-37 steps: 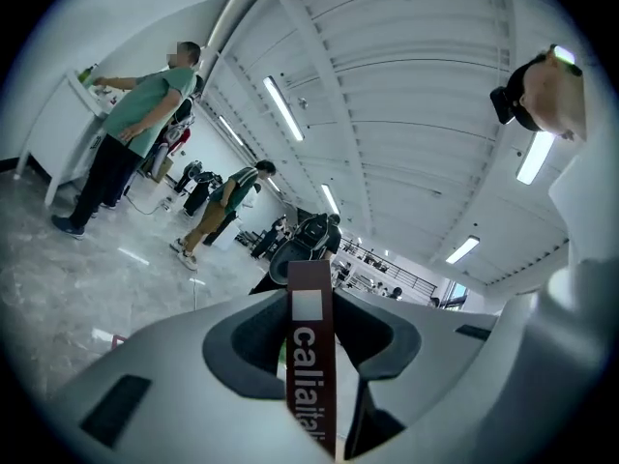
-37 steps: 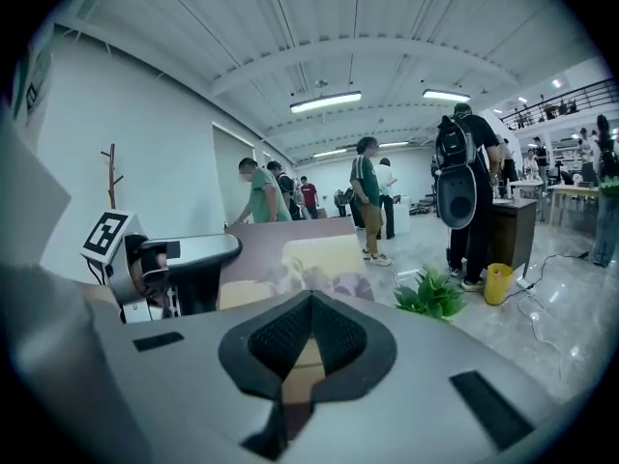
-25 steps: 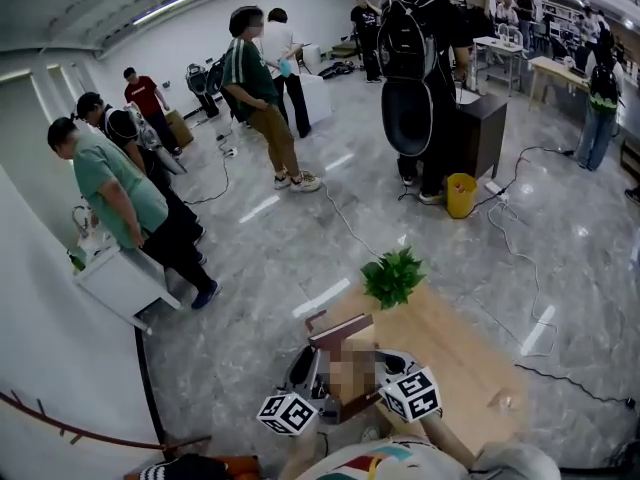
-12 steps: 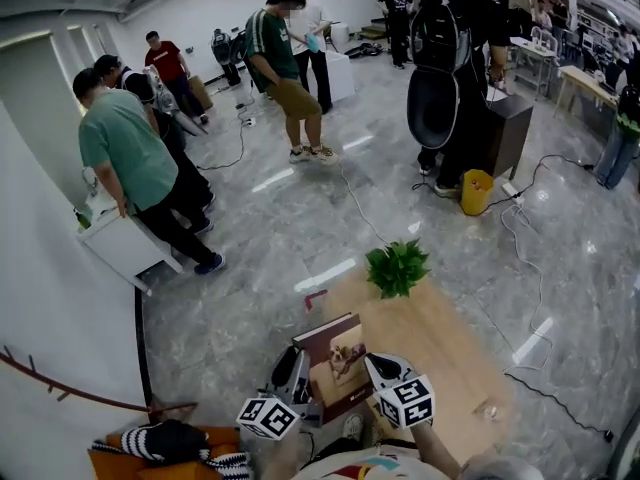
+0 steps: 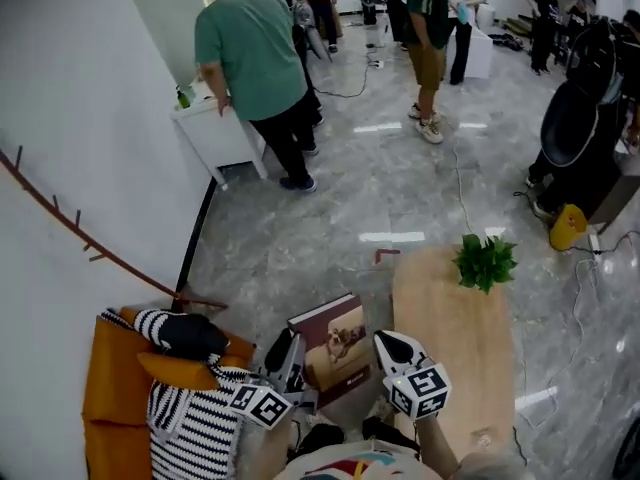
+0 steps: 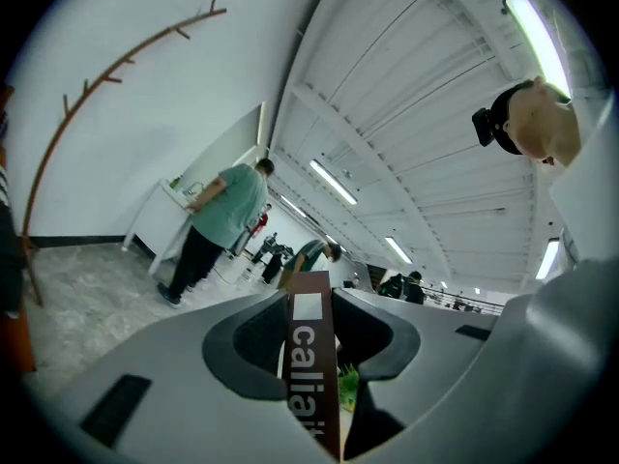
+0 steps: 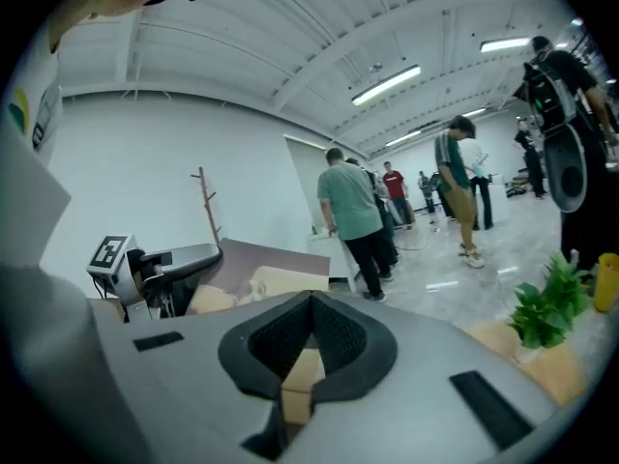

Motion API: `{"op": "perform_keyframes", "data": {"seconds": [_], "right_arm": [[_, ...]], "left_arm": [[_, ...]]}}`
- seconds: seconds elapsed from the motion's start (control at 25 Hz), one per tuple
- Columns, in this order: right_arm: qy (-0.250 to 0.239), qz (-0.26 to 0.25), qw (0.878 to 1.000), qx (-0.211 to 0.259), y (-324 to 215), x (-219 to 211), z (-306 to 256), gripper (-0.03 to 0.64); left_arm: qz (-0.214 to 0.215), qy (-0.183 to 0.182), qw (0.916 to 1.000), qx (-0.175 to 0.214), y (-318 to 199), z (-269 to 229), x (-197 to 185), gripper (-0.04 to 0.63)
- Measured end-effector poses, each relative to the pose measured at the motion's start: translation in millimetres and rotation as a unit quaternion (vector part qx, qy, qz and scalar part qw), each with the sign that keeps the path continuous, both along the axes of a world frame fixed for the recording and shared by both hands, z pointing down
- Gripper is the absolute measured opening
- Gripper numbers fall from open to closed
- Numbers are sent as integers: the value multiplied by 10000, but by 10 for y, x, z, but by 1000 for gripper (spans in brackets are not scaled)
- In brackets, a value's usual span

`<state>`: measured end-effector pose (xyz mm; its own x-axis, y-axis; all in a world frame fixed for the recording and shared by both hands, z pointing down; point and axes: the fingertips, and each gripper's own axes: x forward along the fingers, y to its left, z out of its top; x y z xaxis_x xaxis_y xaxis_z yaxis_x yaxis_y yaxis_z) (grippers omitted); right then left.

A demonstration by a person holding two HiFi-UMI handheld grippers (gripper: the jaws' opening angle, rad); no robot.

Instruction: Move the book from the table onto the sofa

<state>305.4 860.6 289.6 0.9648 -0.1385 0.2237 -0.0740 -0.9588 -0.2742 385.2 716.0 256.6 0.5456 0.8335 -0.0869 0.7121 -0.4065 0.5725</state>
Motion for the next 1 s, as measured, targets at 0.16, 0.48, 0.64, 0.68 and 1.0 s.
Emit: {"op": "perform_keyframes", "data": {"seconds": [0.16, 0.48, 0.64, 0.68, 1.0], "right_arm": [[209, -914, 9952, -285, -849, 328, -230, 7], [434, -2728, 9591, -615, -3275, 488, -465, 7], [530, -3815, 9205, -657, -4492, 399, -540, 8], [516, -4063, 9097, -682, -4768, 355, -537, 8], [192, -5671, 8200, -751, -6179, 169, -281, 8]], "left_arm": [[-954, 41, 9951, -266, -1011, -89, 116, 149], [-2655, 324, 9613, -652, -3428, -285, -183, 149], [-3744, 454, 9243, -586, -4661, -317, -563, 149], [-4036, 473, 9120, -569, -4968, -318, -696, 149], [-6163, 190, 7855, -523, -6585, 19, -1804, 149]]}}
